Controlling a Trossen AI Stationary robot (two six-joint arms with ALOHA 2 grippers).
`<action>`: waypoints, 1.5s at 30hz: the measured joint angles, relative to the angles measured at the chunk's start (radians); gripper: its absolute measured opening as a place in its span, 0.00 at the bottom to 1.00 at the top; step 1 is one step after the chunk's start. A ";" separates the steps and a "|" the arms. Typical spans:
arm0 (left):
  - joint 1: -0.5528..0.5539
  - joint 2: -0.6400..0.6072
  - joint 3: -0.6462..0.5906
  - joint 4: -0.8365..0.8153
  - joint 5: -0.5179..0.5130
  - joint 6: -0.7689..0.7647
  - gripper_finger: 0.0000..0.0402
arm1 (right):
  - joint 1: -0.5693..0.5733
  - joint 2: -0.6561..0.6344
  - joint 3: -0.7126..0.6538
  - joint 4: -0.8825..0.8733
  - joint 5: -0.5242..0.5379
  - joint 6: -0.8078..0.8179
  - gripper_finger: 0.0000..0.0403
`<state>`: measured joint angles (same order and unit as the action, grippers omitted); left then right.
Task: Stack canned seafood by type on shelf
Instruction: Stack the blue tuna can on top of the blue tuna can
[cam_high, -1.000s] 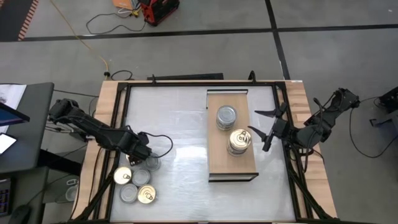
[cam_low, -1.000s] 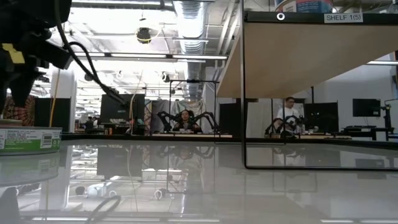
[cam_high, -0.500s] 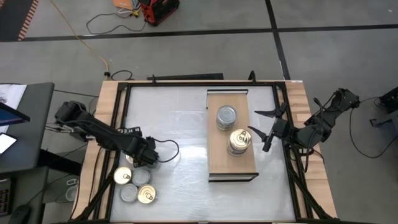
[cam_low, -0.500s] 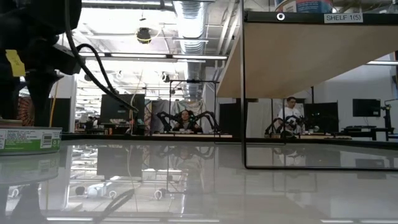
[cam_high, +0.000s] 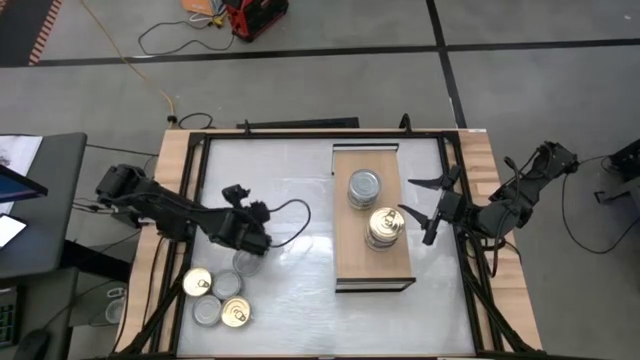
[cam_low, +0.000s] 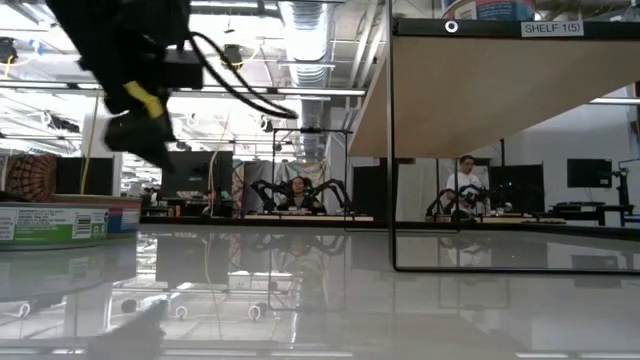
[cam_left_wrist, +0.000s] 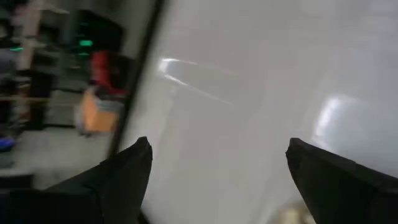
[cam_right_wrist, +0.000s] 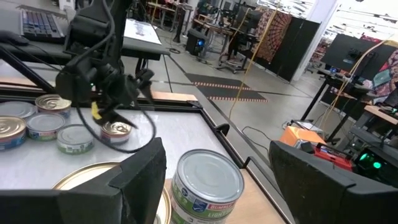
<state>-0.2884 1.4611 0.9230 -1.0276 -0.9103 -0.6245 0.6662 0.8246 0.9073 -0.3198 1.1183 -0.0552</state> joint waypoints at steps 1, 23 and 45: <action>0.007 0.000 0.003 0.025 -0.035 0.000 0.88 | 0.000 0.000 0.000 0.000 0.000 -0.001 0.77; 0.469 -0.030 0.035 0.009 0.738 0.763 0.60 | -0.001 0.000 0.000 0.000 -0.019 -0.022 0.77; 0.494 -0.019 0.035 0.009 0.831 0.900 0.21 | -0.001 0.000 0.000 0.001 -0.019 -0.025 0.77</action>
<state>0.2054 1.4418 0.9585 -1.0183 -0.0792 0.2752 0.6651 0.8246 0.9073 -0.3183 1.0988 -0.0799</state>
